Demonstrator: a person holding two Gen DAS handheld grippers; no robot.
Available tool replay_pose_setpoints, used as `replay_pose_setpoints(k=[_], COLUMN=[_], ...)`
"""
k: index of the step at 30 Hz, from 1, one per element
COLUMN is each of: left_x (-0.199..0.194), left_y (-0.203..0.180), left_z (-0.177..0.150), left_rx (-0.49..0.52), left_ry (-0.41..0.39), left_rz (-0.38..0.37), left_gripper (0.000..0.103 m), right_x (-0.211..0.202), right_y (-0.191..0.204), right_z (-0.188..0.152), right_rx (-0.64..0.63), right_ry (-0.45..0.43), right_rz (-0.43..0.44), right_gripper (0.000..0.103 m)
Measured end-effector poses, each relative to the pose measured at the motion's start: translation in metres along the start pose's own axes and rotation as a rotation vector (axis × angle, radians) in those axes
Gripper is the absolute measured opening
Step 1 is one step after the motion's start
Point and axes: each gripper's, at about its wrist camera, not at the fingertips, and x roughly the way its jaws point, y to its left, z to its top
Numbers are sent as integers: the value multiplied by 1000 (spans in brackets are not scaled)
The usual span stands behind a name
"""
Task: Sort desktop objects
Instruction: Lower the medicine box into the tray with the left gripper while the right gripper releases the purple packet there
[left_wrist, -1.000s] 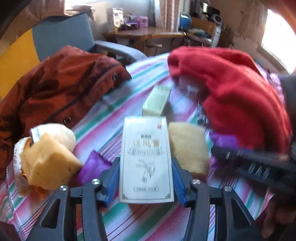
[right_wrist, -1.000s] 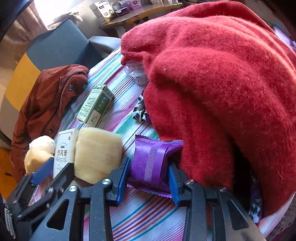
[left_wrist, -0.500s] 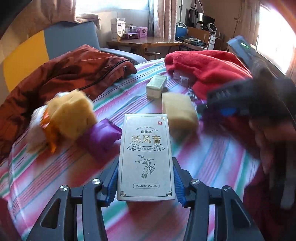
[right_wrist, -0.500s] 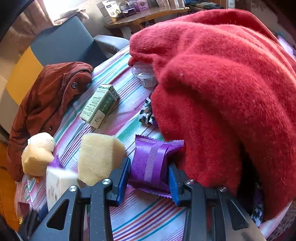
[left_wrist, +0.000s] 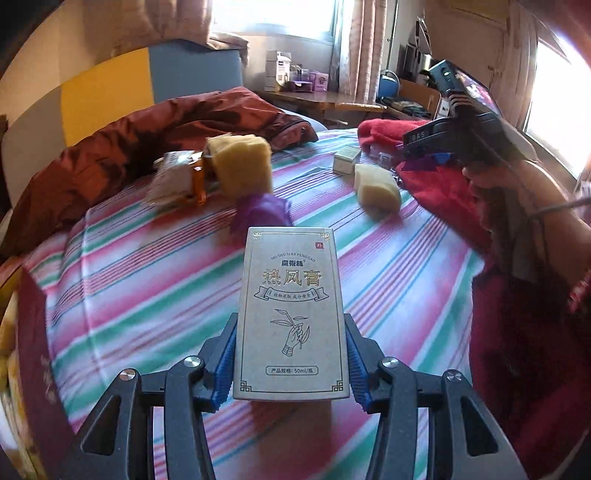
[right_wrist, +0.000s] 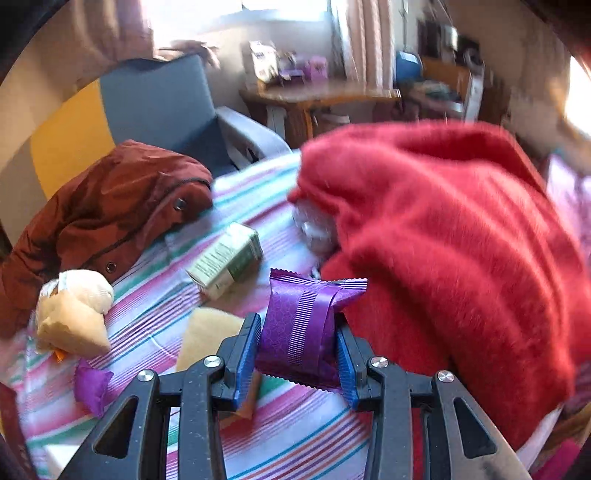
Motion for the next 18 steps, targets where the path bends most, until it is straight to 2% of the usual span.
replay_pose_setpoints(k=[2, 10, 12, 15, 18], left_x=[-7, -45, -61, -85, -104], left_y=[3, 22, 28, 35, 49], left_z=[-7, -29, -31, -33, -39], left_rx=[6, -54, -55, -50, -83], left_ry=[-10, -51, -84, -131, -160], left_rz=[8, -22, -26, -6, 11], left_gripper=[51, 51, 51, 51, 51], right_x=[0, -24, -32, -49, -67], right_y=[6, 17, 26, 45, 76], right_z=[1, -1, 1, 1, -7], right_rx=[-37, -100, -102, -84, -120], right_ry=[-11, -99, -85, -63, -68], right_rz=[-46, -88, -52, 49, 144], right_gripper=[39, 39, 39, 39, 39])
